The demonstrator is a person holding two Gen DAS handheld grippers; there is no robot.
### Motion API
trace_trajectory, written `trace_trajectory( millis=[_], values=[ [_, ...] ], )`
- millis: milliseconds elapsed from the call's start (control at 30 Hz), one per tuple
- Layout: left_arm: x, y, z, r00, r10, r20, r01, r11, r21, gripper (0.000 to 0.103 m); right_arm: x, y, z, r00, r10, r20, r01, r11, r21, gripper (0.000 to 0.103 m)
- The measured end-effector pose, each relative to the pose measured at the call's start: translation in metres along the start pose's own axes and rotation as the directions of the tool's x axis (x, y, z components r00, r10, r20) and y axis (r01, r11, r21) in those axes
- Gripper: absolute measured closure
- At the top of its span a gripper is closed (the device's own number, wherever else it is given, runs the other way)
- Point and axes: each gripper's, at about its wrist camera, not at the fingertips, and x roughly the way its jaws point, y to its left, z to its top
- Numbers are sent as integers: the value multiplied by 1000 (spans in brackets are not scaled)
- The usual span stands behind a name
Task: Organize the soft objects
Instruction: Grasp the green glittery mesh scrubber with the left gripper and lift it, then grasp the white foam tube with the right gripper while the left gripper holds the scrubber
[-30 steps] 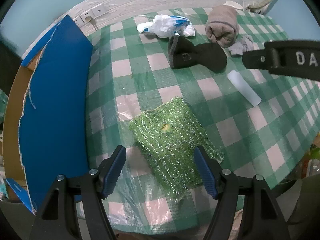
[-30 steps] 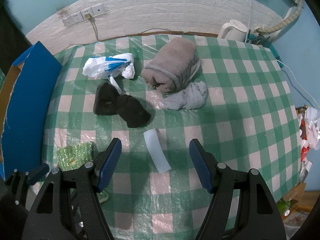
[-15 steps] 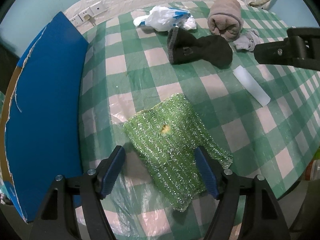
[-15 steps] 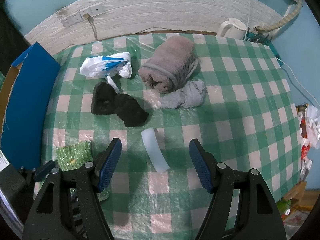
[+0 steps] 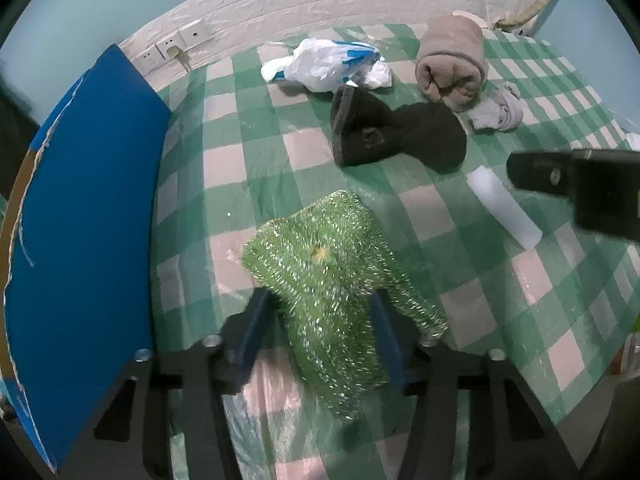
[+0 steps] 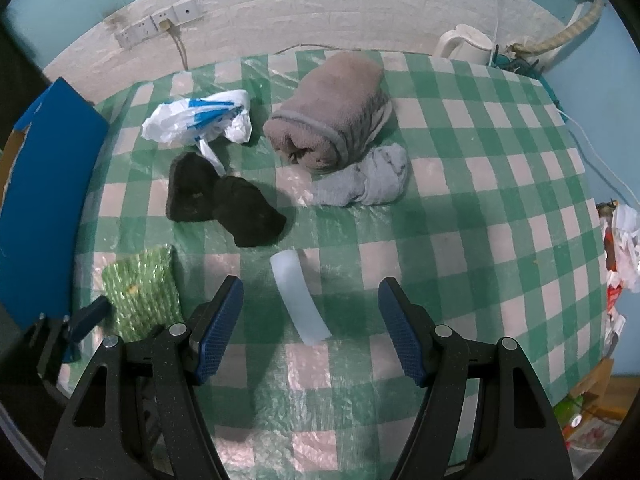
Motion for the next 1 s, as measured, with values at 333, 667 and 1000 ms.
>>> trace_trajectory(
  millis=[333,667,1000],
  values=[
    [2,9,11,997,-72,6,73,997,-38,88,26,5,-1,999,-17,-31,15,998,-55,32],
    [-6,33,16,993,-108,37,111,989,-103,89,45,5,-4,998,-13,-63,9,998,-66,48],
    [-10,37,13,993,-108,46,113,986,-121,89,43,6,-7,998,7,-62,-10,998,-62,86]
  ],
)
